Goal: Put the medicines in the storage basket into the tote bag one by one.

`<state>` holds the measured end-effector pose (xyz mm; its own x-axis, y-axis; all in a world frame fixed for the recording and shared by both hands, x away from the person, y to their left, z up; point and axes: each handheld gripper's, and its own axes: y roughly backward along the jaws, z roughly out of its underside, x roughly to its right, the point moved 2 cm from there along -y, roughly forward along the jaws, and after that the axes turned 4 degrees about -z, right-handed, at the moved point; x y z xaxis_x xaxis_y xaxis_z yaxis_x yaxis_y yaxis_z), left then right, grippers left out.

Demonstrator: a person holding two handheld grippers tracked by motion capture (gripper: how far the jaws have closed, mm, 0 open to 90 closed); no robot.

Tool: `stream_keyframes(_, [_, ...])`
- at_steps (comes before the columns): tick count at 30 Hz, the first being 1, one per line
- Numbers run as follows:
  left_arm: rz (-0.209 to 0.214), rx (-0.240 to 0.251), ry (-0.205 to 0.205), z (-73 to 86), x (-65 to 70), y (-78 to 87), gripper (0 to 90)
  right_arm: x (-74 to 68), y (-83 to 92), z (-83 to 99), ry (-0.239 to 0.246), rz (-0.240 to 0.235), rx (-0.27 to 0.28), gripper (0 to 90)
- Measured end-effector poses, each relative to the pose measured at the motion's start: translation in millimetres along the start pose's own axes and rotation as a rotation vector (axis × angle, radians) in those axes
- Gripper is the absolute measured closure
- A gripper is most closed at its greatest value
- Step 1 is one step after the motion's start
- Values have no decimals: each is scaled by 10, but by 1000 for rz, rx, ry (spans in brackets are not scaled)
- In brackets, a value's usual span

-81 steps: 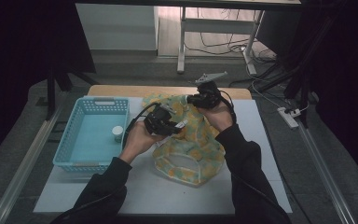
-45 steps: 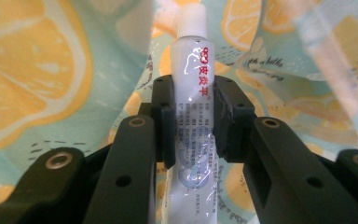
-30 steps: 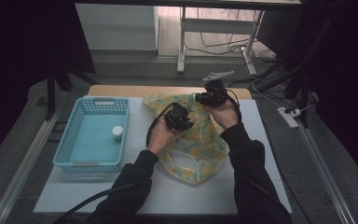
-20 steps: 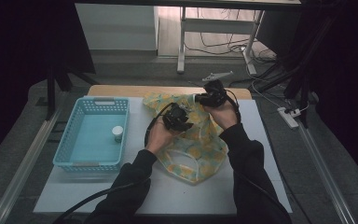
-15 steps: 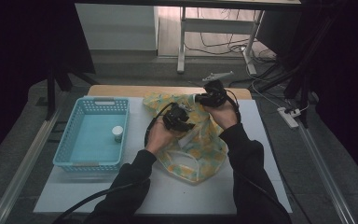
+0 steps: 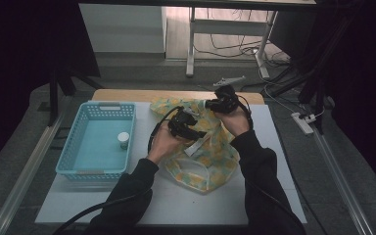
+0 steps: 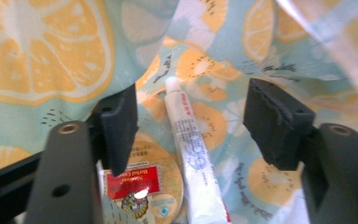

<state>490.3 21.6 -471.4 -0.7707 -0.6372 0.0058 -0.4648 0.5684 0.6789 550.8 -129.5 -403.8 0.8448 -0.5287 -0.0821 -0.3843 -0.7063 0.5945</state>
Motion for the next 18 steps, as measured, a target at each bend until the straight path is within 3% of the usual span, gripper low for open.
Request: stream_keyframes(18, [64, 64, 47, 44, -4, 429, 97, 28, 9, 42, -11, -21, 2, 886])
